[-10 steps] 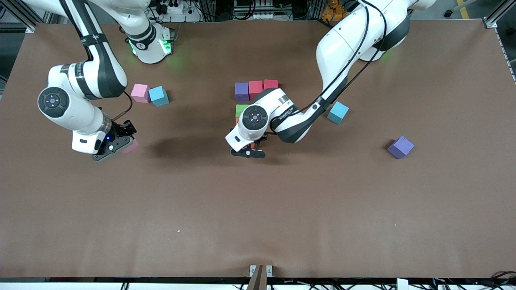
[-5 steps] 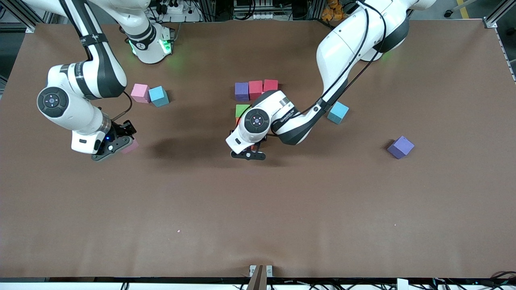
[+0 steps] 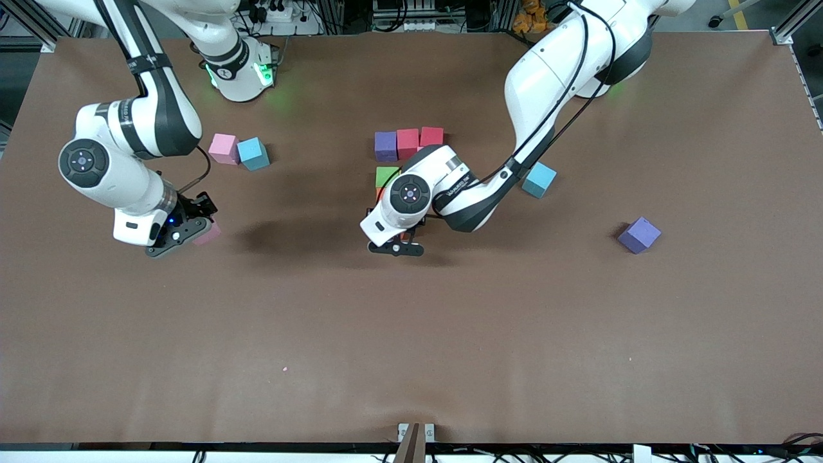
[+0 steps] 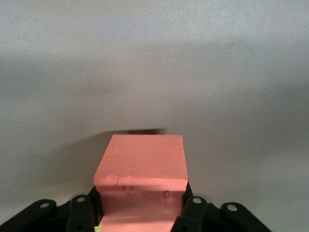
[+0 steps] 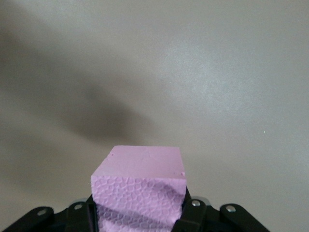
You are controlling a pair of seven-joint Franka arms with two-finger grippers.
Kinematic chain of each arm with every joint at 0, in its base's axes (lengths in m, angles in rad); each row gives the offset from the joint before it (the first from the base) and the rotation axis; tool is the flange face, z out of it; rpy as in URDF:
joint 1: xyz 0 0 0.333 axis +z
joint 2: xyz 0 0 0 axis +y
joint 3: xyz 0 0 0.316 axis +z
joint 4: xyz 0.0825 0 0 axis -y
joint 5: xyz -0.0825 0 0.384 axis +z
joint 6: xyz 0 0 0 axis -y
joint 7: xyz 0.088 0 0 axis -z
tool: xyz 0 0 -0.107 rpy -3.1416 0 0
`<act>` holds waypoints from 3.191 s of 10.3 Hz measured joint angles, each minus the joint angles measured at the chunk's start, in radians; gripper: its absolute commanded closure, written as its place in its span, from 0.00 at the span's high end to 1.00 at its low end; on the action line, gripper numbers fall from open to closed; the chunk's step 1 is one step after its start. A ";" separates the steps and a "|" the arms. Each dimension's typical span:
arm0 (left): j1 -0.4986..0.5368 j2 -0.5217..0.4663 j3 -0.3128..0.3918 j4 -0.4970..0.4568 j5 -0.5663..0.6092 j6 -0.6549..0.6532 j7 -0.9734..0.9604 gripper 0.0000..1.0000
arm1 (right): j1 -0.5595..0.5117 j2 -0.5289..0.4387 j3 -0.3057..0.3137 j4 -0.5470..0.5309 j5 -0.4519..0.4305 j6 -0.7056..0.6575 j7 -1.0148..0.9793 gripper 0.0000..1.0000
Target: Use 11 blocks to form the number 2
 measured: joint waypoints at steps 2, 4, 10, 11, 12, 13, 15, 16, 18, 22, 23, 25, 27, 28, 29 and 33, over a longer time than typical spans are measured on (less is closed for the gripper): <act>0.000 0.003 0.000 0.001 0.000 0.000 0.000 0.56 | 0.000 0.000 0.000 0.000 0.000 0.000 0.001 0.32; 0.000 0.011 0.000 0.005 0.000 0.003 0.000 0.56 | 0.010 0.000 0.001 0.000 0.001 0.000 0.018 0.32; 0.000 0.022 0.000 0.009 0.000 0.025 0.000 0.57 | 0.018 0.002 0.001 0.000 0.002 0.008 0.026 0.32; 0.000 0.022 0.001 0.009 0.000 0.025 0.000 0.57 | 0.018 0.003 0.001 -0.001 0.002 0.008 0.026 0.32; 0.000 0.022 0.001 0.009 0.000 0.025 0.000 0.57 | 0.020 0.003 0.002 -0.002 0.002 0.009 0.027 0.32; 0.000 0.023 0.002 0.009 0.000 0.025 0.000 0.57 | 0.025 0.004 0.002 -0.003 0.006 0.009 0.029 0.32; 0.000 0.023 0.002 0.009 0.000 0.025 0.000 0.57 | 0.047 0.006 0.002 -0.005 0.023 0.013 0.055 0.32; -0.001 0.024 0.003 0.009 0.000 0.025 0.000 0.57 | 0.064 0.007 0.002 -0.005 0.025 0.018 0.082 0.32; -0.001 0.024 0.004 0.009 0.000 0.025 0.000 0.56 | 0.101 0.009 0.002 -0.009 0.025 0.027 0.137 0.32; -0.001 0.028 0.004 0.010 -0.006 0.037 0.000 0.56 | 0.113 0.011 0.002 -0.009 0.025 0.028 0.154 0.32; -0.001 0.029 0.004 0.010 -0.006 0.039 0.000 0.56 | 0.113 0.011 0.002 -0.009 0.025 0.028 0.154 0.32; -0.001 0.029 0.005 0.010 -0.014 0.039 0.000 0.56 | 0.113 0.011 0.002 -0.009 0.025 0.028 0.154 0.32; -0.001 0.031 0.005 0.010 -0.023 0.039 0.000 0.87 | 0.113 0.011 0.001 -0.009 0.025 0.028 0.155 0.32; -0.001 0.031 0.006 0.010 -0.024 0.039 0.000 1.00 | 0.113 0.011 0.001 -0.009 0.025 0.028 0.155 0.32; -0.001 0.033 0.006 0.009 -0.024 0.039 0.000 1.00 | 0.113 0.011 0.001 -0.009 0.025 0.029 0.155 0.32; -0.005 0.042 0.005 0.010 -0.024 0.041 0.000 1.00 | 0.113 0.014 0.001 -0.009 0.025 0.030 0.155 0.32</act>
